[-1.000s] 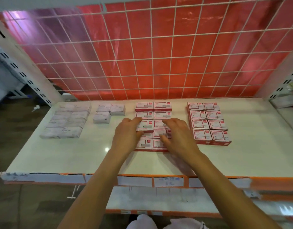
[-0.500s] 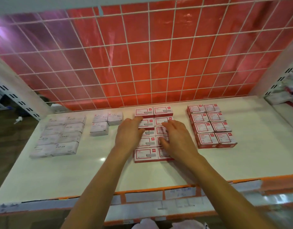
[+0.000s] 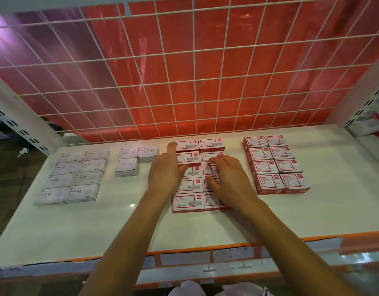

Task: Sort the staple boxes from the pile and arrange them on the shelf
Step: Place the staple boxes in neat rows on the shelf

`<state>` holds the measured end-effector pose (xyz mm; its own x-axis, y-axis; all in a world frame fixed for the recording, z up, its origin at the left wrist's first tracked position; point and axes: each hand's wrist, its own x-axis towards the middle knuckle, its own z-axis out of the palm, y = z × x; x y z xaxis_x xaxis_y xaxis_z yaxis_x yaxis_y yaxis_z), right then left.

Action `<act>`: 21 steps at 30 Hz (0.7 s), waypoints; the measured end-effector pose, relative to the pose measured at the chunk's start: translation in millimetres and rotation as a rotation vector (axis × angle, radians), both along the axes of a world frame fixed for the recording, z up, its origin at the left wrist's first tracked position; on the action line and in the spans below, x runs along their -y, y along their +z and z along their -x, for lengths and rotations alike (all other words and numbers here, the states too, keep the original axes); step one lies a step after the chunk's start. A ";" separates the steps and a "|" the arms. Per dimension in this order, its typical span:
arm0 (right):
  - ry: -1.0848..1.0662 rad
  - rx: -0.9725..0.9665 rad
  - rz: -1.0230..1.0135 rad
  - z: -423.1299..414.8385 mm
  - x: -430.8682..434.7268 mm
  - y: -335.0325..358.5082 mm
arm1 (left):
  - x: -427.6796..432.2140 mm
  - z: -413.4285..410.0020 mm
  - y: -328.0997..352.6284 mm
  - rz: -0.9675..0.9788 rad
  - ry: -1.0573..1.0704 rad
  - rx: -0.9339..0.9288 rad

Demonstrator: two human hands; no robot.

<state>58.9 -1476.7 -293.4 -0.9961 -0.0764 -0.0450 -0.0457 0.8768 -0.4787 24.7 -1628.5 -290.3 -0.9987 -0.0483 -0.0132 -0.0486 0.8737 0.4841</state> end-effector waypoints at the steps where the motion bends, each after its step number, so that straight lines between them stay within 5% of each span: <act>1: 0.002 0.001 0.000 0.3 0.0 -0.5 | 0.1 0.3 -0.2 -0.007 -0.005 -0.004; 21: -0.021 0.006 0.067 -10.5 -8.3 -1.3 | -3.2 -1.2 -0.3 -0.012 0.033 0.019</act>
